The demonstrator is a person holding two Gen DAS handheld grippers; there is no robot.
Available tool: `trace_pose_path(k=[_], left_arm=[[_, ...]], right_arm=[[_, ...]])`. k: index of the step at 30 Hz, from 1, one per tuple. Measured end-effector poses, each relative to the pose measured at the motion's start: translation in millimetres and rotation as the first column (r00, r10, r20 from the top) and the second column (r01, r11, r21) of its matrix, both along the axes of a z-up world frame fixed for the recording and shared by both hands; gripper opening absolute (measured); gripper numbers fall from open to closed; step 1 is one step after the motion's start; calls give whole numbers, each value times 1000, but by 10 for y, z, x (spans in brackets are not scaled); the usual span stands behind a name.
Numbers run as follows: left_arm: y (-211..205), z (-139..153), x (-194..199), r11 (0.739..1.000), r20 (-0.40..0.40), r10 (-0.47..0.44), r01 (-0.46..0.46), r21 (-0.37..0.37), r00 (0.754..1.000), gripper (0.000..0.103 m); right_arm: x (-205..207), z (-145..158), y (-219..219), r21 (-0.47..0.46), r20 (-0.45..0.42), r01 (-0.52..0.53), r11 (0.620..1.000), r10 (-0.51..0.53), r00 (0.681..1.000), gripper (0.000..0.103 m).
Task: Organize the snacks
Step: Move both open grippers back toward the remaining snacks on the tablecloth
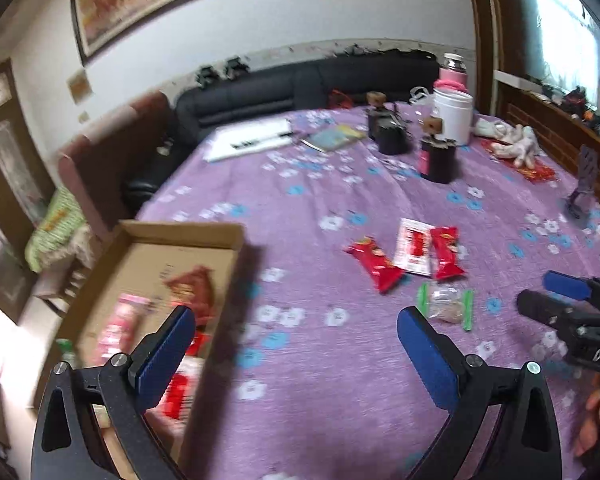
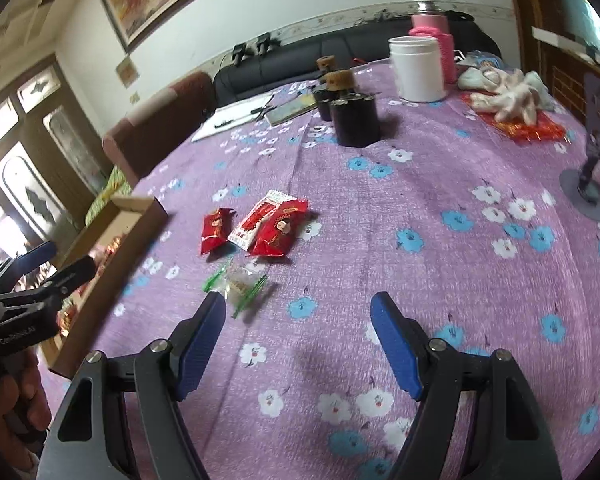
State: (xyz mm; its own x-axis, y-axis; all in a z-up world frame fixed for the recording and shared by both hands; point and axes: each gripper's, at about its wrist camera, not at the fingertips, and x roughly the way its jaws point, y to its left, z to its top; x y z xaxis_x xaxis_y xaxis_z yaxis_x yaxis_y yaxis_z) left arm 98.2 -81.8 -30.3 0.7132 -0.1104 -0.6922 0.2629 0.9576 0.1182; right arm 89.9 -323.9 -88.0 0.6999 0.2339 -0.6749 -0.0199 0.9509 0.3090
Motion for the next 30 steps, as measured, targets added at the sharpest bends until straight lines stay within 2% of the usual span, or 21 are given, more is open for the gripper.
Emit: trace_pose_path(k=[4,9,16,23,30], left_arm=[[-49,-84,281,993,-80,-21,11,-120,997,102],[-98,-84,574,978,-124,-8,-18,-209,992,102],[-302,-193,880,980,-184,-6,-30,-195,983,102],[-333,-342,1146,982,-248,2,-48,-181,969,102],[-176,-422,1297,969,-304,14,-88,-230,953,102]], right_arm=[[115,26,120,-48,0,-60,997,60,998,74],[173,73,268,-123,13,-109,986,111,994,74],[216,77,301,-132,10,-136,982,138,990,74],[276,74,380,-146,23,-178,973,183,983,74],[472,52,558,-193,22,-279,941,289,957,74]])
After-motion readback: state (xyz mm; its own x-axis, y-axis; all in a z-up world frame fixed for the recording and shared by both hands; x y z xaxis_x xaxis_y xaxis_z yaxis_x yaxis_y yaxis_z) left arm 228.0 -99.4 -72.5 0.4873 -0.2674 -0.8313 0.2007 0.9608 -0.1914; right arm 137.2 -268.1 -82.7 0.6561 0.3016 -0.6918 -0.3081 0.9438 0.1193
